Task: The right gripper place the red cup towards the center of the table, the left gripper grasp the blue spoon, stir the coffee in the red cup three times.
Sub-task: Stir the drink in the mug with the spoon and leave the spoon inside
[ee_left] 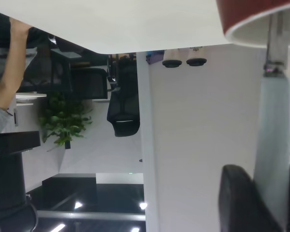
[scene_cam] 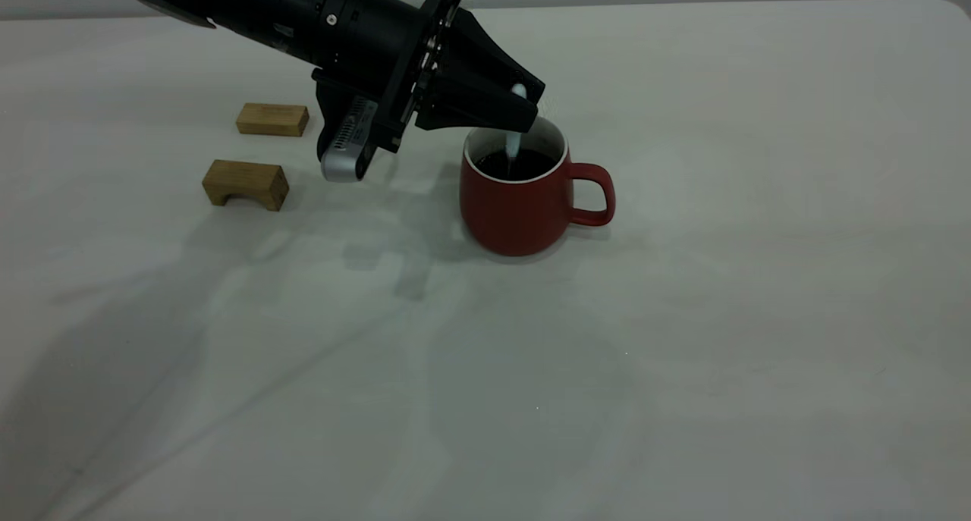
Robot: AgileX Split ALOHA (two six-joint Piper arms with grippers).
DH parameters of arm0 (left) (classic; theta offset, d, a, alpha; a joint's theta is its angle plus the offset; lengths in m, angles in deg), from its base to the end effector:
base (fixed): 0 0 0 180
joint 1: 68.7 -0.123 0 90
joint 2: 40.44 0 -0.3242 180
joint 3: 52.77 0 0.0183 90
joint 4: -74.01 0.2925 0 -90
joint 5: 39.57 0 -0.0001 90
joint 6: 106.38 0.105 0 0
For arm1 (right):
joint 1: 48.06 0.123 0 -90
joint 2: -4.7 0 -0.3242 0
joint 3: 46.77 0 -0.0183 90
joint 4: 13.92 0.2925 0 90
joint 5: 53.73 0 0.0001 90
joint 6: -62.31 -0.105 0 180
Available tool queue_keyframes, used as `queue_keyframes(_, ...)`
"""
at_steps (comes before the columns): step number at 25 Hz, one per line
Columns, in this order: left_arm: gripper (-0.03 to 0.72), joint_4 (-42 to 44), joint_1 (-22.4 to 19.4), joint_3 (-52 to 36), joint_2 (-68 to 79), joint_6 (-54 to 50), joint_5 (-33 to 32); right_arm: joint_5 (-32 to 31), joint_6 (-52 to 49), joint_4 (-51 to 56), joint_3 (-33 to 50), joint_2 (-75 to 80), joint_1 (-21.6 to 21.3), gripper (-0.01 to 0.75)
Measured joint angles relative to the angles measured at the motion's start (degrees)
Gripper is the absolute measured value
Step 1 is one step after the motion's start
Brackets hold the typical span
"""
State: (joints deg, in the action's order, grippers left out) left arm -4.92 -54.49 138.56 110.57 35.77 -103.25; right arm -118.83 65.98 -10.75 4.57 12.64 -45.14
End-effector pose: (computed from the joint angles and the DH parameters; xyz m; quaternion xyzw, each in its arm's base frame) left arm 0.4650 -0.2131 0.0218 0.5379 -0.6598 0.3815 0.3602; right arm 0.0073 0.0056 0.2737 -0.0522 0.8826 0.0246 0.4665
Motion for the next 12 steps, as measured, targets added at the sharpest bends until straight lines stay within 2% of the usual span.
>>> queue_keyframes(3, 0.479, 0.61, 0.00, 0.00, -0.11, 0.97, -0.94, 0.00, 0.00, 0.00, 0.00, 0.00, 0.00, 0.582)
queue_keyframes(6, 0.578, 3.04, -0.43, 0.00, -1.42, 1.38, -1.15, 0.00, 0.00, 0.00, 0.00, 0.00, 0.00, 0.582)
queue_keyframes(9, 0.596, 12.55, -1.20, 1.25, -4.76, 1.43, -1.35, 0.00, 0.00, 0.00, 0.00, 0.00, 0.00, 0.582)
queue_keyframes(12, 0.572, 25.50, -1.33, 4.33, -9.22, 1.43, -2.87, 0.00, 0.00, 0.00, 0.00, 0.00, 0.00, 0.582)
